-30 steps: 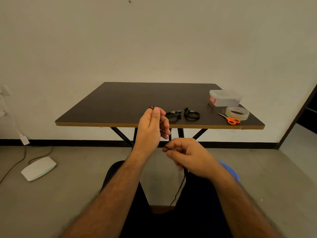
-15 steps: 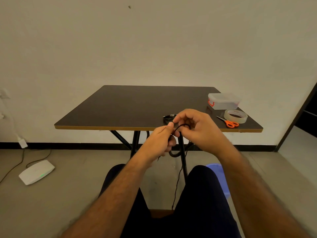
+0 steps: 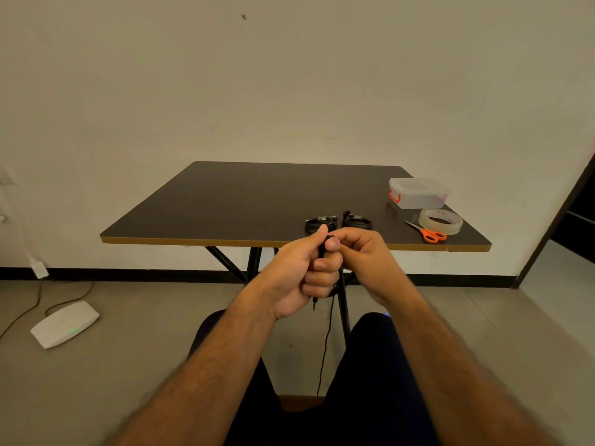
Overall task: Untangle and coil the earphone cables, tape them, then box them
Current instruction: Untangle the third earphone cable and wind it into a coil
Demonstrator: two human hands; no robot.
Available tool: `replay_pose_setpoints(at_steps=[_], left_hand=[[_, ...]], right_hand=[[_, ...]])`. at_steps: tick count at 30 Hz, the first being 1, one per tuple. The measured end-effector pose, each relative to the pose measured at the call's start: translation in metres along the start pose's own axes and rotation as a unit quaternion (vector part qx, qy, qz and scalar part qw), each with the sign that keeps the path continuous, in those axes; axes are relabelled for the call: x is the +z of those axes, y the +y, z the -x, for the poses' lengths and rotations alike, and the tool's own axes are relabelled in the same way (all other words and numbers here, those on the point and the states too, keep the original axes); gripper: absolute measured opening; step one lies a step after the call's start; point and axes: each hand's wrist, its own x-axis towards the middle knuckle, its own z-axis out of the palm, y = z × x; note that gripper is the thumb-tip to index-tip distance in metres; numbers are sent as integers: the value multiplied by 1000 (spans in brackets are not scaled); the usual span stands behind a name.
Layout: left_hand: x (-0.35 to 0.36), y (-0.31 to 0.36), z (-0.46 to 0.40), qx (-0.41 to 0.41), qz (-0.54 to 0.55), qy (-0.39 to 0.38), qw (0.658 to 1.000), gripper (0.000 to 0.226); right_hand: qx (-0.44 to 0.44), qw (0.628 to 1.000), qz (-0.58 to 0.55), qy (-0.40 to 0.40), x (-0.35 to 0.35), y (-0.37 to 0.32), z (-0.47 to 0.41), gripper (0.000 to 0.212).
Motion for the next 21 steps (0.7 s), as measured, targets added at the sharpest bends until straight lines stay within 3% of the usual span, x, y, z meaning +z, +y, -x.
replay_pose_setpoints(at_steps=[4,8,15,21], left_hand=[[2,-1,-1,62,37,12,997,31],[6,4,-3,150,23,72,986,32],[5,9,-3,263,-108,169,944,31],[0,7,-4,280,-180,196,922,31]], right_hand=[[23,999,-32,-22,8,2,10,24],[65,997,20,-47,20,13,22,22],[112,987,34,-107,28,8,38,22],[140,978,45,-150,19,-8,41,16]])
